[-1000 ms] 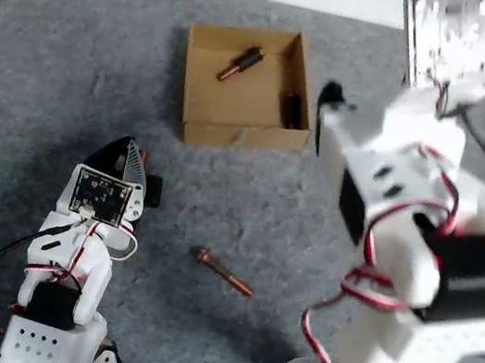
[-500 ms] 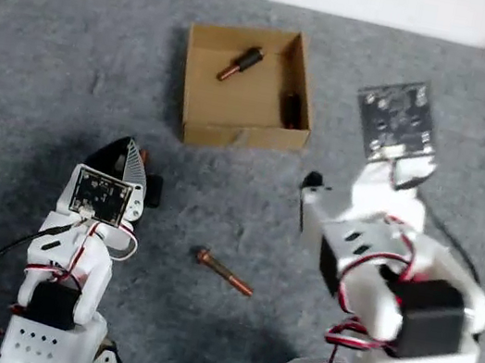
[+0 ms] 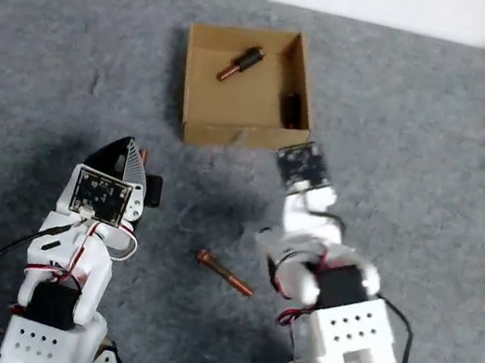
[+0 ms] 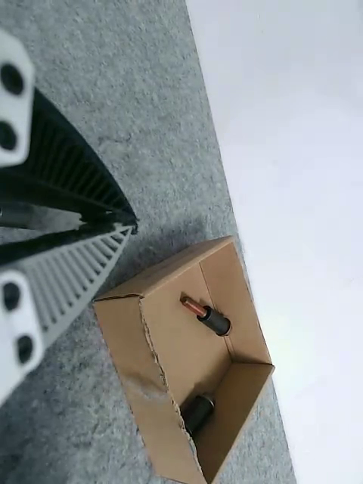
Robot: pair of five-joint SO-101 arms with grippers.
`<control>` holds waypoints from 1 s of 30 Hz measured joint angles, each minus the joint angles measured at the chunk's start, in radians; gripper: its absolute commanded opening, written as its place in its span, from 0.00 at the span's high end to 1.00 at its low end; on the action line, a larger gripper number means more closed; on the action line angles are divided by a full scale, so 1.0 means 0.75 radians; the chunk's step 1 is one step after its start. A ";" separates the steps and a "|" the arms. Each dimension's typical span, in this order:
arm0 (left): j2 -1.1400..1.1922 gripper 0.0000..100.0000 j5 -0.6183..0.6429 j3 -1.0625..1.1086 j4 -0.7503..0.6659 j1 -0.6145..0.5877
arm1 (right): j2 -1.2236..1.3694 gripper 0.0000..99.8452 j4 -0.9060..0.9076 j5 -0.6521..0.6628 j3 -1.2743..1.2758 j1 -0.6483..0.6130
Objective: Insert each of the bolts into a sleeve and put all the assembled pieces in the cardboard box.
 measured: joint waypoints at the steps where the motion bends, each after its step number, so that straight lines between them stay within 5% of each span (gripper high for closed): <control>1: 0.000 0.99 0.000 0.000 0.000 0.000 | 0.000 0.75 -0.029 0.000 0.020 -0.018; 30: 0.000 0.99 0.000 0.000 0.000 0.000 | -0.016 0.75 -0.820 0.000 0.610 -0.016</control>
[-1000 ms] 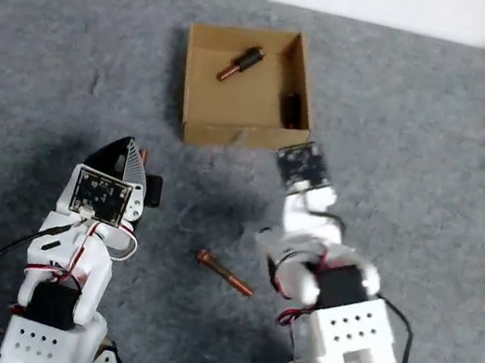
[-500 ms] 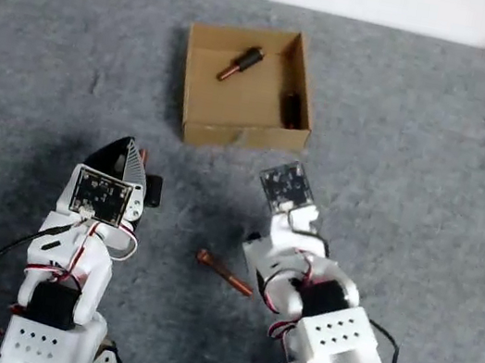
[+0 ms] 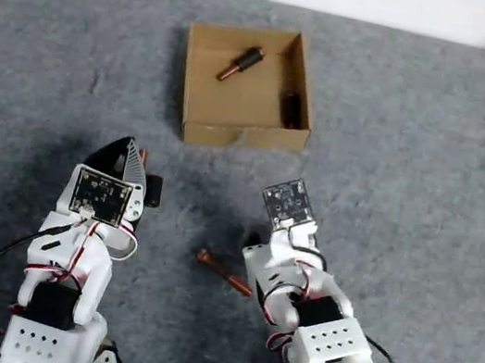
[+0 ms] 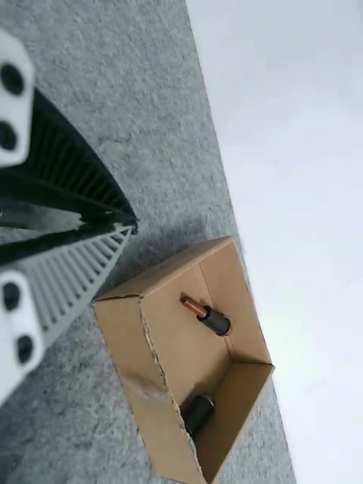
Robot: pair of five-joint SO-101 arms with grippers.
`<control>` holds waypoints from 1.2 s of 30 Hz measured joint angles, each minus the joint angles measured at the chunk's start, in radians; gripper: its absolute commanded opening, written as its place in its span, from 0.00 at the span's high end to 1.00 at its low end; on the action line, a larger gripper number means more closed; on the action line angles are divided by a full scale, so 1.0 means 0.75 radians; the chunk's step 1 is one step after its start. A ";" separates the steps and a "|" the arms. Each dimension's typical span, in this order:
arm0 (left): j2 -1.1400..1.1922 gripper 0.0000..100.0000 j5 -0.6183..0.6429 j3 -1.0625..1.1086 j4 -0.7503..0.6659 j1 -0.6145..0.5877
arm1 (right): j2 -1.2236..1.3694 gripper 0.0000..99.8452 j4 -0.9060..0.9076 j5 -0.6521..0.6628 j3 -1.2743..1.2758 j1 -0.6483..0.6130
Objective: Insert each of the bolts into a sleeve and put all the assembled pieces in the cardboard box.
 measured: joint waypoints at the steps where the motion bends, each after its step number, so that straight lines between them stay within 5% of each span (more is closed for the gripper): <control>1: 0.000 0.99 -0.010 0.000 0.000 0.000 | 0.000 0.75 -0.004 0.000 0.000 0.000; 11: 0.000 0.99 -0.070 -0.010 0.012 0.000 | 0.000 0.75 -0.008 0.000 0.000 0.000; 19: -0.002 0.99 -0.068 -0.276 0.366 0.006 | 0.000 0.75 -0.008 0.000 0.000 0.035; 24: 0.008 0.99 -0.068 -0.301 0.419 0.010 | 0.000 0.75 -0.008 0.000 0.000 0.041; 36: 0.943 0.99 -0.010 -0.689 0.393 0.008 | 0.000 0.75 -0.008 0.000 0.000 0.041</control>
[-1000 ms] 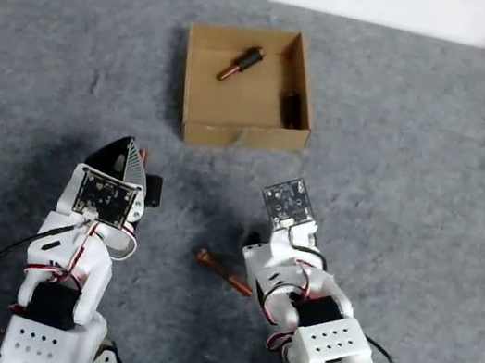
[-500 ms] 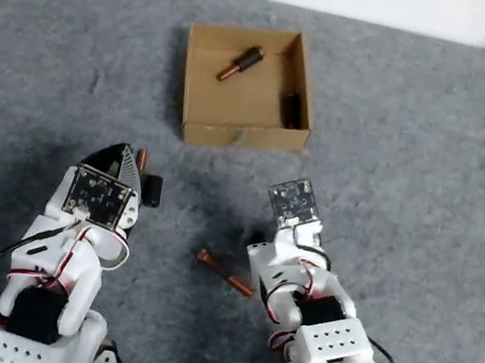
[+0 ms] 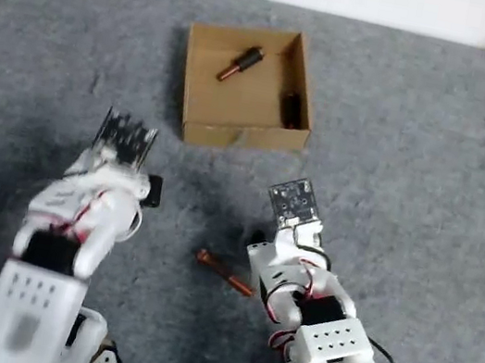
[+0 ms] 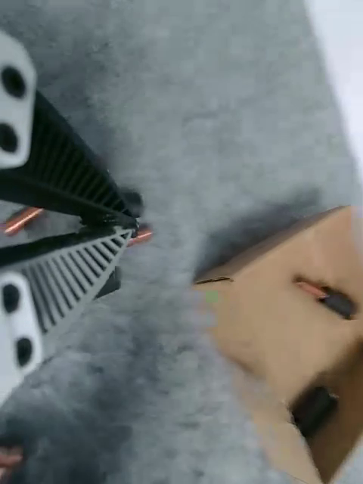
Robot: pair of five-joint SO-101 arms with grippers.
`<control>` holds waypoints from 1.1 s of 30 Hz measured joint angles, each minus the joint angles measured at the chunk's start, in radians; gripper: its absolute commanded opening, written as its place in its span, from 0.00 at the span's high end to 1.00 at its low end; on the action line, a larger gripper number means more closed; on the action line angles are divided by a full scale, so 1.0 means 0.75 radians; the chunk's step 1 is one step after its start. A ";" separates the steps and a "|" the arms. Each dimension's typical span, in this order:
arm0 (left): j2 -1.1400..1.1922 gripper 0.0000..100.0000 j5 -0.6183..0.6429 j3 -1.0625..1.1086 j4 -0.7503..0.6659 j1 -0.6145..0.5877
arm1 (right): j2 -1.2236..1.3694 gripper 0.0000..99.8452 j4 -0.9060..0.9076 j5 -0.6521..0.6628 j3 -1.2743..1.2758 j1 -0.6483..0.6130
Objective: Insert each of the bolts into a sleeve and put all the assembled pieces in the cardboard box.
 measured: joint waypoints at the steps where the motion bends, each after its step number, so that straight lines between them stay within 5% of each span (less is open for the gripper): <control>1: 0.086 0.99 0.029 -0.023 -0.004 -0.004 | 0.000 0.75 0.000 0.000 0.000 0.000; 11: 0.098 0.99 0.372 -0.039 -0.006 -0.378 | 0.000 0.75 0.000 0.000 0.000 0.000; 18: -0.147 0.99 0.364 0.170 -0.168 -0.495 | 0.000 0.75 0.000 -0.014 0.000 0.000; 25: -0.198 0.99 0.366 0.196 -0.180 -0.513 | 0.000 0.75 0.000 -0.094 0.016 -0.213; 33: -0.213 0.99 0.280 0.231 -0.176 -0.513 | 0.000 0.75 0.000 -0.074 0.016 -0.174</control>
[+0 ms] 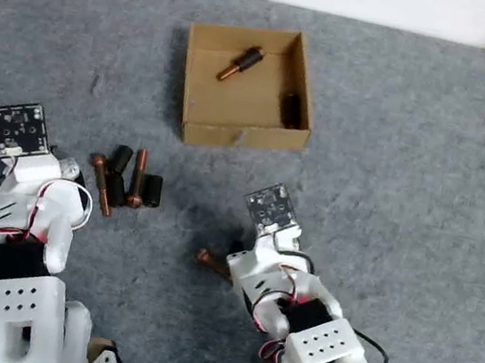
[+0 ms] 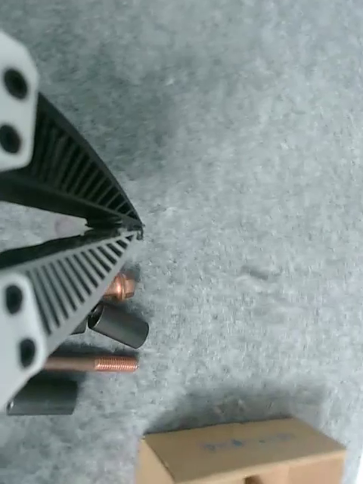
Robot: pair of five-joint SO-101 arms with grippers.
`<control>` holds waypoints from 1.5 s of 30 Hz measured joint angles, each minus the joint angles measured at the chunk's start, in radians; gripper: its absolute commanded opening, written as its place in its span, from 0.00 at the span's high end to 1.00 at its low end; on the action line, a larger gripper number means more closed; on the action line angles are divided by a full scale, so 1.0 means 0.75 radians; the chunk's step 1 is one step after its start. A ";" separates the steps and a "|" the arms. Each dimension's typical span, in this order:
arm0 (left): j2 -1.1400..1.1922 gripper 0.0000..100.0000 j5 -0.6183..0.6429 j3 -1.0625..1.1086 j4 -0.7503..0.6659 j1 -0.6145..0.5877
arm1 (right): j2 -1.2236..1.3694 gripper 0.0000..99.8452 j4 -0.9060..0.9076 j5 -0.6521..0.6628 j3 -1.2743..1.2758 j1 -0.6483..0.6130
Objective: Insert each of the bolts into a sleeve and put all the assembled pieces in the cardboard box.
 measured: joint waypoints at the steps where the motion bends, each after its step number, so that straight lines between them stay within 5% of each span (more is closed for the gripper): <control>1: 0.000 0.99 -0.043 0.000 0.020 0.000 | 0.000 0.75 0.000 0.000 0.000 0.004; 7: 0.000 0.99 -0.139 0.057 0.192 0.000 | 0.000 0.75 0.000 0.004 0.000 0.010; 16: -0.004 0.99 -0.149 0.417 0.186 0.000 | 0.000 0.75 0.000 0.004 0.000 0.014; 45: -0.004 0.99 -0.149 0.426 0.184 0.000 | 0.000 0.75 0.000 0.012 0.000 0.070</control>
